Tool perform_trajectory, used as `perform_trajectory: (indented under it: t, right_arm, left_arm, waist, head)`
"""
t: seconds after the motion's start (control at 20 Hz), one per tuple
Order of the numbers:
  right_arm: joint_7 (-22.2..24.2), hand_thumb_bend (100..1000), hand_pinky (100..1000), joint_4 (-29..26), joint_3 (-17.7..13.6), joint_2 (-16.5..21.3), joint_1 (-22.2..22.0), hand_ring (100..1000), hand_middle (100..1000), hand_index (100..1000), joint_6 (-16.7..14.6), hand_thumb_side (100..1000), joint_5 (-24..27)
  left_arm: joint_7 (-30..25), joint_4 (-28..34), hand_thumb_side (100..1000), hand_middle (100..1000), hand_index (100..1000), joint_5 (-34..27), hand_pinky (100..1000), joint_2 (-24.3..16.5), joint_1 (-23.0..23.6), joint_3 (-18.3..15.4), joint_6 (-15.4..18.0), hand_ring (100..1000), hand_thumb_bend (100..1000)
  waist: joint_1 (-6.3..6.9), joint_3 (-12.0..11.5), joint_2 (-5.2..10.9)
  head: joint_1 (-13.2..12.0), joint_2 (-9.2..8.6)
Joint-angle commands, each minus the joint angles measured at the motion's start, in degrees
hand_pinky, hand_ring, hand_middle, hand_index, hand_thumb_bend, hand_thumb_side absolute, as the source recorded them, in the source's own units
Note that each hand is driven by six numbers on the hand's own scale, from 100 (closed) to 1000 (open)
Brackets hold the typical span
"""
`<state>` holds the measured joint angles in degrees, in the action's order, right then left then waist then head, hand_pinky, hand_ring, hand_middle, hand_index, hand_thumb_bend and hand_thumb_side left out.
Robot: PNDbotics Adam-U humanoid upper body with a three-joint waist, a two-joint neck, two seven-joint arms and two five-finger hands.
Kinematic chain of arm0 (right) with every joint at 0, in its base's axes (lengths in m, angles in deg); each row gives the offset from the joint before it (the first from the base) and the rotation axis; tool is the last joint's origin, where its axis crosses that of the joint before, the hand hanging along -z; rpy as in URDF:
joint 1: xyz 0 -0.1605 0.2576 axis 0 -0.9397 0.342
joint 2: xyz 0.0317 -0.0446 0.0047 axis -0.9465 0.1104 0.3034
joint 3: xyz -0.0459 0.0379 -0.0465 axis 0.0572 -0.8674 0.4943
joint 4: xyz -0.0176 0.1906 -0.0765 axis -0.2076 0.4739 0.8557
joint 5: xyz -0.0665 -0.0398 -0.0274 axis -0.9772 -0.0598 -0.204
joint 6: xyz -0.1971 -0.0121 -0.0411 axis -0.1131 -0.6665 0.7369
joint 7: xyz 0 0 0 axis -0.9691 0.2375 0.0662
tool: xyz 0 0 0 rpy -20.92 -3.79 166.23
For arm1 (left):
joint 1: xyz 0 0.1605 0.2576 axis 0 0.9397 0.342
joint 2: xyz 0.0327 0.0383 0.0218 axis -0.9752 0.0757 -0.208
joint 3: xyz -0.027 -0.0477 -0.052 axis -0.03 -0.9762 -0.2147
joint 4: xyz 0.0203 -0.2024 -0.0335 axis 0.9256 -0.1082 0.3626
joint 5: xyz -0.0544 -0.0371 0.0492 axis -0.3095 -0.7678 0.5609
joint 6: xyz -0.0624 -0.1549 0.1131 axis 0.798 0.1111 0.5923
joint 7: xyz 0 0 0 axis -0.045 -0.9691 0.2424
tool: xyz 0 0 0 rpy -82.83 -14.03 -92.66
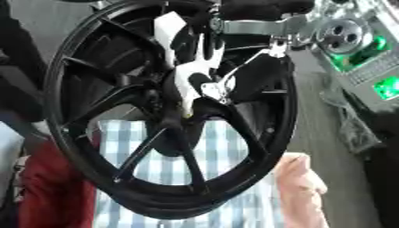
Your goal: Pull the pin out of the wheel hub.
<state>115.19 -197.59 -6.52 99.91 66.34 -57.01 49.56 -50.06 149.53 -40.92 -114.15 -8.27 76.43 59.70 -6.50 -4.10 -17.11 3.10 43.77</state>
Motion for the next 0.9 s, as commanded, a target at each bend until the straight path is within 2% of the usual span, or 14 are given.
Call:
perform_trajectory:
  t: [0.05,0.9]
  right_arm:
    - [-0.4,100,717,-1.0,-0.8,1.6,0.6,671,747,892,0.1,504,-0.3]
    - [0.4,100,701,-1.0,-0.4,1.5,-0.2,628,719,881,-0.1,578,-0.6]
  left_arm:
    - [-0.1,0.6,784,693,760,0.3,582,-1.4,-0.2,-0.5,-0.1,677,154]
    - [-0.4,0.4,789,688,756,0.3,583,-1.1,0.1,-0.5,-0.4,674,156]
  waist:
    - [0.40,-0.1,0.76]
    - [0.29,-0.3,0.54]
  head:
    - [-0.1,0.34]
    - [0.0,0.34]
